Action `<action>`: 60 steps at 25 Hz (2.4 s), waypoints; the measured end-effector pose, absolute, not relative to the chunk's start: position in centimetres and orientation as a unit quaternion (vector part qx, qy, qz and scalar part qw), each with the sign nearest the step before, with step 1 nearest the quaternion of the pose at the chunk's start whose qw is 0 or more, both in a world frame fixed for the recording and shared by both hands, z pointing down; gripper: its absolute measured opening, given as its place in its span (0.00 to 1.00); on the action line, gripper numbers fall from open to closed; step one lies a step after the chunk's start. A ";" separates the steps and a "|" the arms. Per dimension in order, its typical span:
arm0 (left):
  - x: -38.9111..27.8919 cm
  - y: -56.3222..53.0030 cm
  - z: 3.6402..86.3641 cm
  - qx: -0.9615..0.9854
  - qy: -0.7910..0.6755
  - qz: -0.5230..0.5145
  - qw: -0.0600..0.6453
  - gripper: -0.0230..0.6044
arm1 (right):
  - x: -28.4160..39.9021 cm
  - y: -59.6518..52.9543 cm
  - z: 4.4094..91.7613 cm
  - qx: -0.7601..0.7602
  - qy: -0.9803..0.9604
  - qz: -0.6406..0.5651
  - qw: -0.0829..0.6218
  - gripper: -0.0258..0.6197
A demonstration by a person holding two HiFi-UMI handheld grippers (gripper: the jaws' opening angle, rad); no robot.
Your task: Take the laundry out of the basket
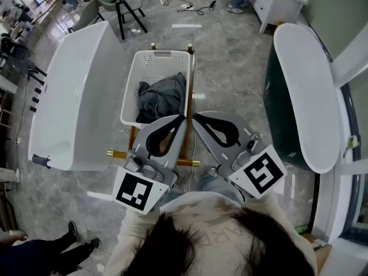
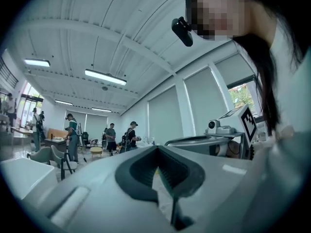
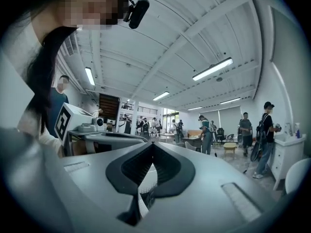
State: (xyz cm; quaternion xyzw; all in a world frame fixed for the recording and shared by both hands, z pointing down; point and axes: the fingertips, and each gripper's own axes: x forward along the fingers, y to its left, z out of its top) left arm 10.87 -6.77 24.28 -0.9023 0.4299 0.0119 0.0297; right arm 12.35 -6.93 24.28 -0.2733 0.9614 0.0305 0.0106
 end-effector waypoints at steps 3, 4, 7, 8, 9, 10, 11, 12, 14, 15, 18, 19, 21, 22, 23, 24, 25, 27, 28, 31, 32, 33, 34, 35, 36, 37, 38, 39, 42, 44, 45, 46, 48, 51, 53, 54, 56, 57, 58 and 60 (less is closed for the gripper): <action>11.8 -7.5 24.8 -0.889 0.457 0.005 0.028 0.04 | 13.2 -8.0 24.8 -0.244 0.969 0.030 0.005 0.08; 11.8 -7.6 24.9 -0.885 0.465 0.002 0.027 0.04 | 13.2 -8.2 24.9 -0.235 0.972 0.028 0.006 0.08; 11.4 -8.3 25.2 -0.877 0.480 -0.006 0.027 0.04 | 12.6 -9.1 25.4 -0.214 0.977 0.019 0.005 0.08; 11.0 -8.5 25.2 -0.874 0.485 -0.007 0.025 0.04 | 12.1 -9.4 25.5 -0.209 0.978 0.017 0.003 0.08; 10.5 -8.8 25.4 -0.872 0.489 -0.007 0.022 0.04 | 11.6 -9.7 25.7 -0.203 0.979 0.015 0.002 0.08; 9.9 -9.0 25.5 -0.871 0.492 -0.008 0.019 0.04 | 10.9 -9.9 25.7 -0.197 0.980 0.012 0.001 0.08; 9.2 -9.3 25.7 -0.869 0.494 -0.010 0.016 0.04 | 10.2 -10.2 25.8 -0.193 0.981 0.009 0.000 0.08; 8.4 -9.5 25.9 -0.869 0.495 -0.012 0.014 0.04 | 9.4 -10.5 25.9 -0.190 0.982 0.007 -0.002 0.08; 6.6 -10.3 26.1 -0.868 0.496 -0.013 0.012 0.04 | 7.7 -11.5 26.1 -0.189 0.982 0.006 -0.008 0.08; 5.6 -10.7 26.2 -0.869 0.495 -0.013 0.012 0.04 | 6.7 -12.0 26.2 -0.190 0.982 0.007 -0.013 0.08; 2.5 -11.9 26.3 -0.874 0.486 -0.014 0.011 0.04 | 3.8 -14.1 26.5 -0.197 0.980 0.019 -0.036 0.08; 1.3 -12.3 26.3 -0.876 0.481 -0.016 0.012 0.04 | 2.8 -14.9 26.7 -0.199 0.979 0.025 -0.048 0.08; -1.2 -13.2 26.4 -0.882 0.471 -0.018 0.015 0.04 | 0.5 -16.7 27.1 -0.206 0.975 0.033 -0.076 0.08; -2.5 -13.7 26.4 -0.885 0.466 -0.018 0.016 0.04 | -0.7 -17.7 27.3 -0.208 0.973 0.035 -0.089 0.08; -3.8 -14.2 26.4 -0.888 0.460 -0.017 0.016 0.04 | -2.0 -18.8 27.5 -0.209 0.972 0.039 -0.101 0.08; -5.0 -14.8 26.5 -0.890 0.455 -0.016 0.015 0.04 | -3.2 -19.9 27.7 -0.209 0.970 0.043 -0.113 0.08; -6.0 -15.3 26.5 -0.893 0.449 -0.016 0.013 0.04 | -4.3 -21.0 28.0 -0.208 0.969 0.048 -0.128 0.09; -7.7 -16.2 26.8 -0.899 0.437 -0.020 0.011 0.04 | -6.3 -22.8 29.0 -0.204 0.963 0.054 -0.165 0.09; -8.4 -16.7 27.0 -0.902 0.432 -0.022 0.009 0.04 | -7.1 -23.6 29.6 -0.201 0.960 0.055 -0.185 0.10; -9.8 -17.9 27.8 -0.906 0.424 -0.018 -0.002 0.04 | -8.5 -25.5 32.3 -0.186 0.949 0.049 -0.250 0.13; -10.1 -18.3 28.0 -0.906 0.423 -0.014 -0.006 0.04 | -8.7 -25.9 33.3 -0.178 0.945 0.048 -0.271 0.14; -10.3 -18.7 28.1 -0.906 0.423 -0.012 -0.009 0.04 | -8.8 -26.3 34.4 -0.168 0.940 0.048 -0.292 0.16; -10.4 -19.1 28.2 -0.906 0.422 -0.010 -0.011 0.04 | -8.8 -26.6 35.5 -0.159 0.935 0.048 -0.315 0.17; -10.4 -19.5 28.4 -0.906 0.422 -0.010 -0.013 0.04 | -8.7 -27.0 36.7 -0.150 0.928 0.049 -0.337 0.19; -10.4 -19.9 28.6 -0.906 0.423 -0.011 -0.015 0.04 | -8.6 -27.3 37.9 -0.142 0.922 0.048 -0.357 0.20; -10.4 -20.3 28.9 -0.906 0.423 -0.013 -0.017 0.04 | -8.4 -27.6 39.0 -0.134 0.916 0.046 -0.375 0.21; -10.3 -20.6 29.2 -0.906 0.423 -0.016 -0.019 0.04 | -8.3 -27.9 40.2 -0.125 0.911 0.041 -0.390 0.22; -10.3 -20.9 29.6 -0.906 0.421 -0.021 -0.021 0.04 | -8.1 -28.0 41.3 -0.116 0.907 0.033 -0.404 0.23; -10.3 -21.8 30.6 -0.906 0.420 -0.033 -0.026 0.04 | -7.8 -28.1 45.0 -0.085 0.889 0.012 -0.450 0.30; -10.4 -22.2 31.1 -0.906 0.420 -0.039 -0.031 0.04 | -7.5 -28.0 47.4 -0.062 0.873 0.010 -0.484 0.35; -10.4 -22.4 31.3 -0.906 0.419 -0.040 -0.033 0.04 | -7.4 -27.9 48.5 -0.051 0.865 0.010 -0.499 0.37; -10.5 -22.6 31.6 -0.907 0.417 -0.042 -0.034 0.04 | -7.4 -27.8 49.5 -0.041 0.858 0.010 -0.512 0.38; -10.5 -22.9 32.1 -0.909 0.413 -0.046 -0.038 0.04 | -7.4 -27.5 51.4 -0.022 0.846 0.011 -0.533 0.43; -10.7 -23.3 32.8 -0.910 0.408 -0.050 -0.047 0.04 | -7.5 -27.2 53.8 0.000 0.830 0.017 -0.558 0.52; -10.7 -23.6 33.3 -0.911 0.406 -0.052 -0.050 0.04 | -7.4 -27.2 55.2 0.009 0.818 0.027 -0.574 0.56; -10.7 -23.7 33.5 -0.911 0.405 -0.053 -0.051 0.04 | -7.3 -27.2 55.9 0.012 0.812 0.035 -0.583 0.57; -10.7 -23.9 33.9 -0.911 0.404 -0.056 -0.055 0.04 | -7.0 -27.4 57.5 0.015 0.796 0.049 -0.603 0.59; -10.7 -24.0 34.1 -0.911 0.404 -0.057 -0.057 0.04 | -6.9 -27.5 58.3 0.017 0.788 0.054 -0.613 0.61; -10.7 -24.1 34.2 -0.912 0.403 -0.057 -0.058 0.04 | -6.8 -27.5 59.1 0.019 0.781 0.057 -0.622 0.63; -10.7 -24.2 34.4 -0.912 0.401 -0.059 -0.059 0.04 | -6.7 -27.5 60.5 0.021 0.769 0.058 -0.636 0.64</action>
